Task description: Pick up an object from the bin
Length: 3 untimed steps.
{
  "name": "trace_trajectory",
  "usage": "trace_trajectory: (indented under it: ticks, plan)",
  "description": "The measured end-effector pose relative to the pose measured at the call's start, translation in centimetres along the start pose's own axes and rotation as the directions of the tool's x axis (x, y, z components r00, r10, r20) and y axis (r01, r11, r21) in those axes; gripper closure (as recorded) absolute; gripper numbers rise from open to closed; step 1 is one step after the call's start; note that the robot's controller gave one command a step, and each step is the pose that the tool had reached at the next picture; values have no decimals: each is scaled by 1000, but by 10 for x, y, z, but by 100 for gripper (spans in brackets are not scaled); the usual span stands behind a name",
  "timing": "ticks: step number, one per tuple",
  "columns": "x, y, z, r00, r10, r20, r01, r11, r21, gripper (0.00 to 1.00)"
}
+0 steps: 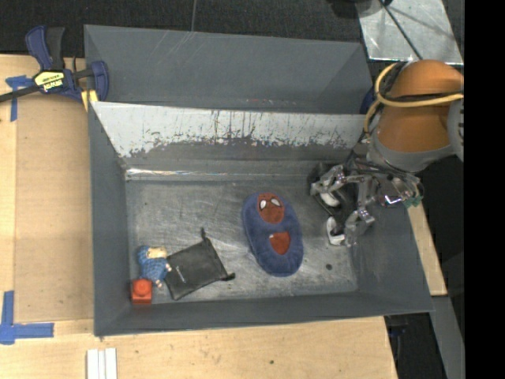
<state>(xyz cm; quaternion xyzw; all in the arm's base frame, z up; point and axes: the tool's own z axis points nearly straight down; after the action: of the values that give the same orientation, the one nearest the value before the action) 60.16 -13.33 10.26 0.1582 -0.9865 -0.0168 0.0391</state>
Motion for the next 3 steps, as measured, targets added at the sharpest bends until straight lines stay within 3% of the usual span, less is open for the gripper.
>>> trace_trajectory:
  ticks: [1, 2, 3]
  plan:
    - [4, -2, 23, 999, -53, 12, 53, 999, -4, 0]
    - [-5, -9, 28, 986, -168, -16, 167, 985, -36, 0]
    - [2, -10, 31, 951, -310, 5, 310, 951, -12, 0]
